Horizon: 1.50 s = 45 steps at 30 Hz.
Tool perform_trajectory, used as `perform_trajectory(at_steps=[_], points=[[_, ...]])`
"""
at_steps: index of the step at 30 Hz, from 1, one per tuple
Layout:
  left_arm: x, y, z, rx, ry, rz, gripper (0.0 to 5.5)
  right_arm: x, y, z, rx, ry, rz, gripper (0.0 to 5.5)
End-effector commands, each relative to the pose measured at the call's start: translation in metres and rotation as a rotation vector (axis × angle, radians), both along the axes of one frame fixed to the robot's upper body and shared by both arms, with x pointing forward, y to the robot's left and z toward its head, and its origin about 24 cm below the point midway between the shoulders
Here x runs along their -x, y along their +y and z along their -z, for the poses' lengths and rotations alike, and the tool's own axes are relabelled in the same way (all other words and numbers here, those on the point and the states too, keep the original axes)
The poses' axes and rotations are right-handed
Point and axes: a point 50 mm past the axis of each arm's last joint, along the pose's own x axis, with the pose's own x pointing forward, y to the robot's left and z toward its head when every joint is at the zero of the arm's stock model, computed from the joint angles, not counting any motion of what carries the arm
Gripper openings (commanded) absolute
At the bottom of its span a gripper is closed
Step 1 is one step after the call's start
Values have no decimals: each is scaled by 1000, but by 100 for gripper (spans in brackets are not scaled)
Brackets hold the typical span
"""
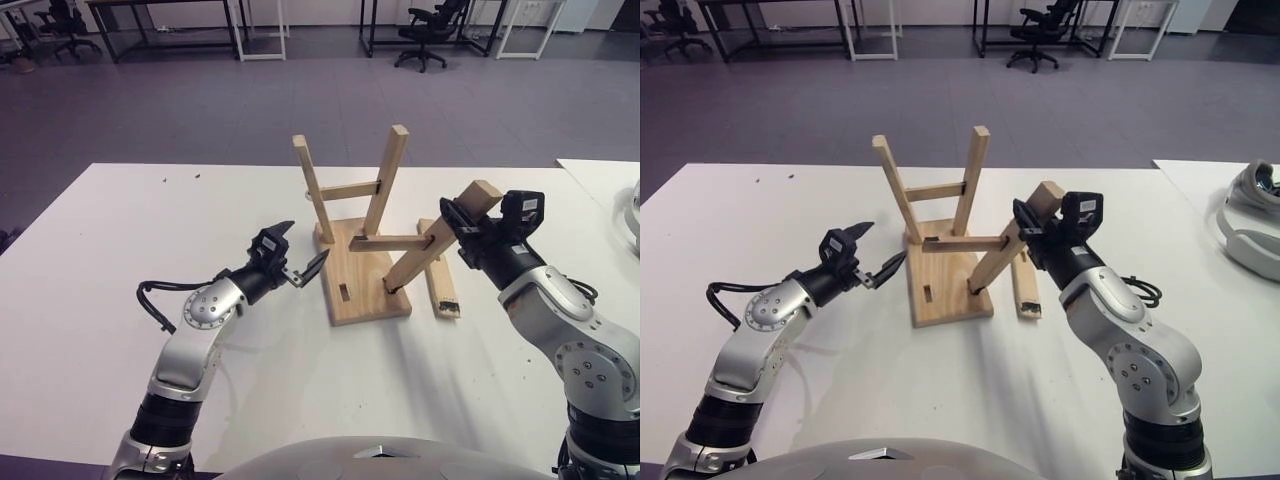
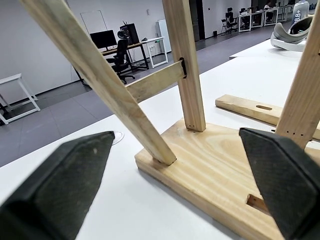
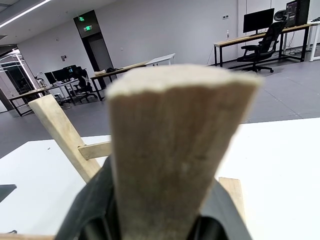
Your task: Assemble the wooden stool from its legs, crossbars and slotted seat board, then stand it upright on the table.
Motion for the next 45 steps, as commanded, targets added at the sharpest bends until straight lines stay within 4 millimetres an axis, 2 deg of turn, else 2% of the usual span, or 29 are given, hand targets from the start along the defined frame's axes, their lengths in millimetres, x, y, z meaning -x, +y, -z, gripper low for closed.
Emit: perform_trajectory(at_steps=[1, 4, 7, 9, 13, 14, 17, 19, 21, 22, 23, 26, 28, 30, 32, 33, 35, 36, 37, 38, 40, 42, 45], points=[[3, -10, -11, -11, -56, -20, 459, 10, -29, 90, 303, 526, 123, 110], [7, -12, -15, 3, -71, -51, 459, 0, -47, 78, 390, 497, 108, 111], [9, -16, -18, 31, -86, -84, 459, -6, -42, 72, 397, 482, 10, 110], [8, -15, -20, 55, -92, -108, 459, -3, -32, 77, 375, 488, -62, 110], [5, -12, -21, 60, -92, -122, 459, 10, -33, 100, 296, 522, -77, 110], [4, -11, -22, 60, -96, -124, 459, 7, -28, 94, 278, 467, -82, 110], [2, -9, -23, 60, -105, -133, 459, -14, -23, 57, 228, 249, -57, 110], [0, -9, -24, 62, -110, -134, 459, -31, -26, 20, 199, 76, -29, 110], [-1, -9, -24, 60, -115, -134, 459, -37, -22, -9, 170, -56, -37, 110], [-2, -9, -25, 58, -117, -134, 459, -37, -18, -16, 172, -99, -56, 110], [-2, -9, -25, 56, -119, -133, 459, -35, -15, -20, 171, -125, -70, 145], [-3, -7, -26, 50, -123, -130, 459, -30, -13, -28, 109, -181, -65, 198], [-3, -5, -26, 46, -125, -133, 459, -28, -19, -44, 67, -262, -58, 235], [-5, -5, -28, 45, -131, -133, 459, -28, -32, -74, -1, -408, -48, 275], [-7, -6, -29, 45, -136, -131, 459, -29, -51, -98, -69, -513, -16, 310], [-8, -6, -29, 44, -138, -127, 459, -34, -65, -103, -99, -521, 38, 324], [-9, -7, -30, 45, -142, -122, 459, -52, -94, -84, -91, -385, 178, 364], [-10, -7, -30, 45, -144, -121, 459, -62, -102, -55, 16, -227, 223, 380], [-10, -7, -30, 46, -145, -122, 459, -67, -105, -17, 65, -41, 230, 401], [-10, -6, -30, 46, -146, -124, 459, -67, -101, 17, 74, 98, 201, 405], [-13, -8, -30, 49, -143, -114, 459, -61, -87, 66, 68, 279, 124, 405], [-14, -9, -28, 51, -141, -110, 459, -59, -73, 92, 83, 356, 56, 405], [-16, -13, -25, 44, -134, -91, 459, -55, -67, 113, 129, 411, 25, 405]])
